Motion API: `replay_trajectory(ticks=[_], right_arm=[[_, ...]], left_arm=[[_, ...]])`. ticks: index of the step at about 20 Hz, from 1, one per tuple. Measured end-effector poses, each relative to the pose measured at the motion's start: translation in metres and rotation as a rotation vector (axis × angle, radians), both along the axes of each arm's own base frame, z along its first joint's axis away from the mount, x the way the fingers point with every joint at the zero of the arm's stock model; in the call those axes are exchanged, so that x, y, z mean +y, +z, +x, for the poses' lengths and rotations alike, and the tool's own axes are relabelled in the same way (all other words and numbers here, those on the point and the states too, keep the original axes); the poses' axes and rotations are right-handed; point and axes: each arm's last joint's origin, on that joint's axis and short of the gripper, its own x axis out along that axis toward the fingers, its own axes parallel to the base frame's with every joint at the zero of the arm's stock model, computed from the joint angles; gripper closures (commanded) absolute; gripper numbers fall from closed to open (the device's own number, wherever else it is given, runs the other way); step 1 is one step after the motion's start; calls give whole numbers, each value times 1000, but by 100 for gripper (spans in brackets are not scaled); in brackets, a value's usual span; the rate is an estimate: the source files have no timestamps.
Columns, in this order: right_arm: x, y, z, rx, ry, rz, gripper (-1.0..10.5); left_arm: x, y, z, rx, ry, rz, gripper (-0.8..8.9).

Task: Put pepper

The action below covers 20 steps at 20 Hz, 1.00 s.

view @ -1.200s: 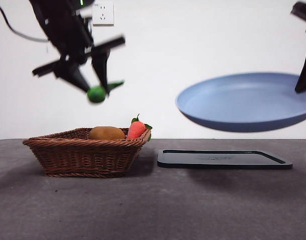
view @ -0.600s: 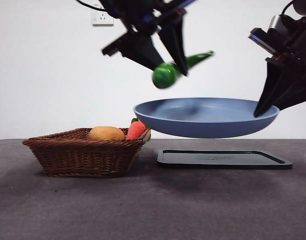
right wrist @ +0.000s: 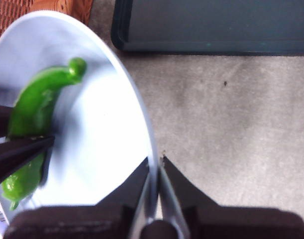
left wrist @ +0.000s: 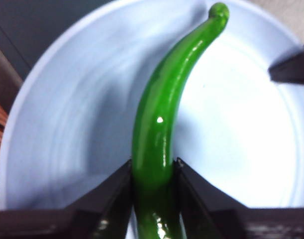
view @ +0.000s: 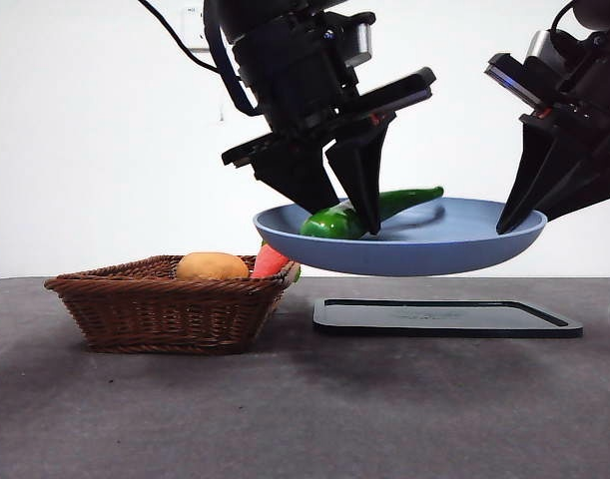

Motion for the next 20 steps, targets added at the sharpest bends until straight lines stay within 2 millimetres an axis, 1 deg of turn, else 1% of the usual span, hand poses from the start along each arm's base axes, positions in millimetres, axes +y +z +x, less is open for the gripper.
replay_trajectory(ticks=[1, 8, 10, 12, 16, 18, 20], right_arm=[[0, 0, 0, 0, -1, -1, 941], [0, 0, 0, 0, -1, -2, 941], [0, 0, 0, 0, -1, -1, 941], [0, 0, 0, 0, -1, 0, 941], [-1, 0, 1, -1, -7, 1, 941], [-6, 1, 3, -14, -33, 9, 941], [-16, 3, 9, -45, -89, 24, 941]], left_arm=[[0, -1, 0, -1, -3, 2, 593], [-1, 0, -1, 0, -12, 0, 592], [0, 3, -3, 1, -13, 0, 590], [5, 15, -7, -18, -19, -13, 590], [21, 53, -22, -95, -40, -70, 590], [30, 65, -31, -104, -51, -67, 590], [41, 84, -41, -143, -61, -94, 590]])
